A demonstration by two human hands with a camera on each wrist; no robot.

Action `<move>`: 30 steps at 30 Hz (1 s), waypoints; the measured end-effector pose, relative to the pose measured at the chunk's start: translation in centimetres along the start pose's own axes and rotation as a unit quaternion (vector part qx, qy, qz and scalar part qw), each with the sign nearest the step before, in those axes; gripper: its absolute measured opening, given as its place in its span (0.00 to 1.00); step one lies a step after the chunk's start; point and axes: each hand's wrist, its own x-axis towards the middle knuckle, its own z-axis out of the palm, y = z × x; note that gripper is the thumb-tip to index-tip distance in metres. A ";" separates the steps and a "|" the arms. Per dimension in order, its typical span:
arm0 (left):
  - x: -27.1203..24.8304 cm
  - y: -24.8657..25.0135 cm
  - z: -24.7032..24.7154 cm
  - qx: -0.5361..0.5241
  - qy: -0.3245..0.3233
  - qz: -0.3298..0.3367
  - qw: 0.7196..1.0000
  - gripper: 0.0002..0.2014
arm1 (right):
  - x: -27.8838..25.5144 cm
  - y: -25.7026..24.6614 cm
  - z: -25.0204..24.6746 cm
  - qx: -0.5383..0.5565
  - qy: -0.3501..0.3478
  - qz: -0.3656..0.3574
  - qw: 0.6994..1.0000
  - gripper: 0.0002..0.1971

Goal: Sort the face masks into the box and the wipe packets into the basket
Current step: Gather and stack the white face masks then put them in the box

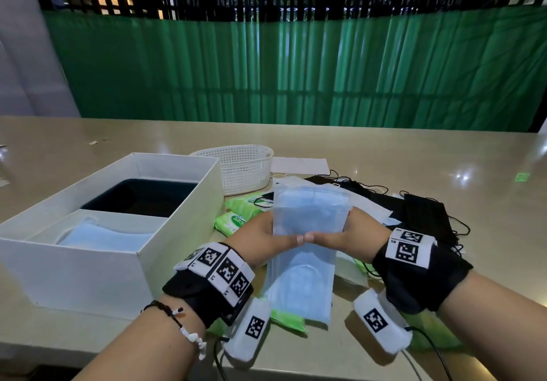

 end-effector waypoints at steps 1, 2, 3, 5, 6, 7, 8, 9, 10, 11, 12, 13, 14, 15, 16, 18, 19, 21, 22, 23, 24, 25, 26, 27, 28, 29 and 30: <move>0.0 0.3 0.0 -0.015 0.011 0.007 1.000 0.18 | 0.1 -0.3 -0.2 0.000 0.018 -0.006 1.000 0.23; 0.0 0.5 0.0 -0.032 0.024 0.016 0.999 0.16 | 0.2 -0.7 -0.4 0.000 0.035 -0.010 0.999 0.21; 0.1 0.9 -0.1 -0.047 0.038 0.027 0.998 0.15 | 0.4 -0.9 -0.7 0.001 0.044 -0.009 0.999 0.19; 0.3 1.4 -0.4 -0.049 0.054 0.047 0.996 0.14 | 1.0 -1.1 -1.2 -0.002 0.044 -0.018 0.999 0.17; 0.4 1.3 -0.5 -0.039 0.057 0.052 0.996 0.14 | 1.2 -1.2 -1.4 -0.011 0.038 -0.023 0.999 0.18; 0.4 1.3 -0.6 -0.024 0.057 0.050 0.997 0.14 | 1.3 -1.1 -1.4 -0.017 0.030 -0.025 0.999 0.19; 0.4 1.1 -0.6 -0.007 0.052 0.042 0.998 0.14 | 1.4 -0.8 -1.3 -0.017 0.021 -0.025 0.999 0.21; 0.4 0.8 -0.7 0.007 0.046 0.029 0.998 0.15 | 1.4 -0.6 -1.2 -0.016 0.010 -0.019 1.000 0.23; 0.4 0.5 -0.7 0.016 0.034 0.013 0.999 0.15 | 1.2 -0.4 -1.0 -0.015 -0.002 -0.010 1.000 0.26; 0.4 0.2 -0.6 0.021 0.020 0.000 1.000 0.17 | 1.0 0.0 -0.8 -0.013 -0.015 0.000 1.000 0.30; 0.3 -0.2 -0.4 0.027 0.004 -0.009 1.000 0.19 | 0.9 0.4 -0.5 -0.013 -0.026 0.012 1.000 0.33; 0.3 -0.6 -0.4 0.034 -0.013 -0.014 0.999 0.21 | 0.8 0.9 -0.3 -0.015 -0.035 0.020 0.999 0.34; 0.2 -0.8 -0.3 0.049 -0.027 -0.022 0.998 0.23 | 0.8 1.3 0.0 -0.013 -0.043 0.022 0.999 0.32; 0.2 -0.9 -0.2 0.067 -0.038 -0.027 0.997 0.26 | 0.7 1.4 0.1 -0.015 -0.050 0.027 0.998 0.27; 0.2 -1.1 -0.1 0.080 -0.047 -0.031 0.995 0.29 | 0.6 1.4 0.2 -0.018 -0.055 0.034 0.998 0.23; 0.3 -1.4 0.0 0.086 -0.052 -0.044 0.994 0.33 | 0.5 1.4 0.3 -0.038 -0.073 0.049 0.995 0.21; 0.5 -1.6 -0.1 0.092 -0.048 -0.050 0.993 0.33 | 0.5 1.3 0.4 -0.049 -0.088 0.056 0.993 0.21; 0.4 -1.5 -0.1 0.112 -0.041 -0.063 0.991 0.30 | 0.5 1.3 0.7 -0.063 -0.111 0.056 0.990 0.22; 0.4 -1.3 -0.1 0.121 -0.045 -0.068 0.989 0.30 | 0.6 1.3 0.9 -0.070 -0.119 0.059 0.989 0.22; 0.2 -1.1 0.0 0.134 -0.055 -0.069 0.987 0.30 | 0.6 1.3 1.1 -0.074 -0.124 0.065 0.987 0.22; 0.0 -0.9 0.1 0.149 -0.065 -0.070 0.984 0.30 | 0.8 1.5 1.2 -0.082 -0.126 0.070 0.986 0.22; -0.1 -0.9 0.2 0.160 -0.068 -0.075 0.982 0.27 | 0.9 1.4 1.3 -0.098 -0.128 0.080 0.984 0.22; -0.1 -1.0 0.2 0.163 -0.061 -0.084 0.981 0.22 | 0.9 1.3 1.4 -0.111 -0.128 0.087 0.982 0.22; -0.1 -1.0 0.1 0.159 -0.045 -0.095 0.982 0.18 | 1.1 1.5 1.5 -0.105 -0.127 0.088 0.982 0.23; -0.2 -1.0 0.0 0.146 -0.026 -0.102 0.984 0.16 | 1.3 1.9 1.6 -0.083 -0.124 0.091 0.985 0.25; -0.4 -0.8 -0.1 0.124 -0.010 -0.105 0.987 0.15 | 1.5 2.0 1.5 -0.054 -0.112 0.092 0.988 0.25; -0.4 -0.5 -0.3 0.098 0.007 -0.106 0.990 0.15 | 1.6 2.1 1.4 -0.026 -0.097 0.093 0.991 0.23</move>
